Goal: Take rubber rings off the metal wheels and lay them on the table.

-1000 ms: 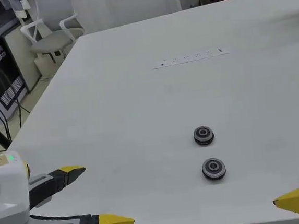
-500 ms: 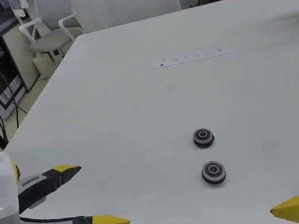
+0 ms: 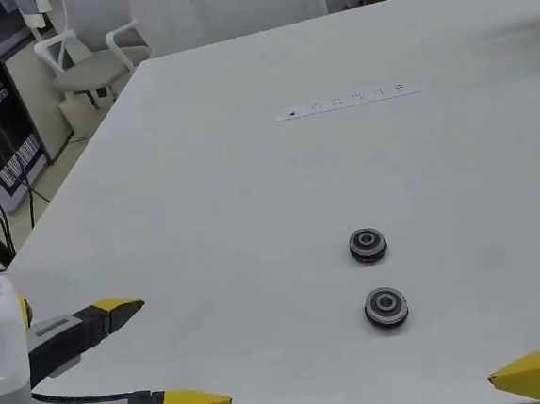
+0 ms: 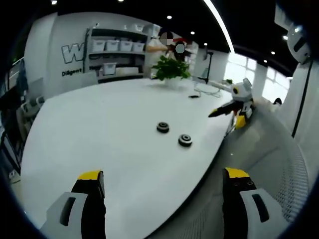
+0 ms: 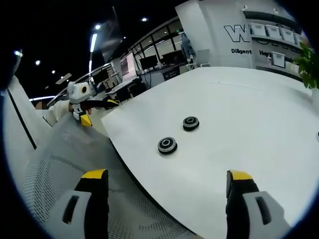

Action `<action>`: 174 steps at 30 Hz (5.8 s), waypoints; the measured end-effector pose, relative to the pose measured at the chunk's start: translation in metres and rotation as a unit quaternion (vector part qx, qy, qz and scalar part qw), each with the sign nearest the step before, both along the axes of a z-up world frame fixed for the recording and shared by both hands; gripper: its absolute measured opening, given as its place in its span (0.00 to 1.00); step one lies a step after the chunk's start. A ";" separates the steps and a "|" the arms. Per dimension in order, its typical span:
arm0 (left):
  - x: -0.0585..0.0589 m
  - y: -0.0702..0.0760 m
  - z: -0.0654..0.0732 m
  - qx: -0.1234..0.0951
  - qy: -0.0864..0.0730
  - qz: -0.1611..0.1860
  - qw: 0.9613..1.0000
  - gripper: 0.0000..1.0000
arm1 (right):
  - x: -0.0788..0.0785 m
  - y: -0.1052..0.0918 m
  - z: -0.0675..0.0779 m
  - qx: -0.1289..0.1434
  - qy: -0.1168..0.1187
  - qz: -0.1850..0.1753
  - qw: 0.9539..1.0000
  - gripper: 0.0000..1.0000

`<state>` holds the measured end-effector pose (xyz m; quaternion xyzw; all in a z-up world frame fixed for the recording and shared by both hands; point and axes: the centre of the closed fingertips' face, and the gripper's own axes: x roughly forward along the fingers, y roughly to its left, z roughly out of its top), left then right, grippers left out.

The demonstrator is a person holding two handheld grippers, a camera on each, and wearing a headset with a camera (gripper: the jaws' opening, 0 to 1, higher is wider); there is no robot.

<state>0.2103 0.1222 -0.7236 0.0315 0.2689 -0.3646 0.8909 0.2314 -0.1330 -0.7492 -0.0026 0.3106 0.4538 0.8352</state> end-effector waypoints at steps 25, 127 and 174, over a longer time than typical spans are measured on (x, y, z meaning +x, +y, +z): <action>-0.006 -0.009 -0.004 -0.014 0.013 -0.006 1.000 1.00 | -0.003 -0.015 0.006 0.000 -0.013 -0.027 1.000 0.94; 0.088 -0.144 0.088 0.003 -0.151 -0.220 0.964 0.70 | 0.057 0.033 0.013 0.062 -0.063 0.069 0.994 0.58; 0.072 -0.178 -0.045 0.010 -0.044 -0.272 0.961 0.34 | 0.047 0.082 -0.049 0.000 -0.033 0.175 0.984 0.35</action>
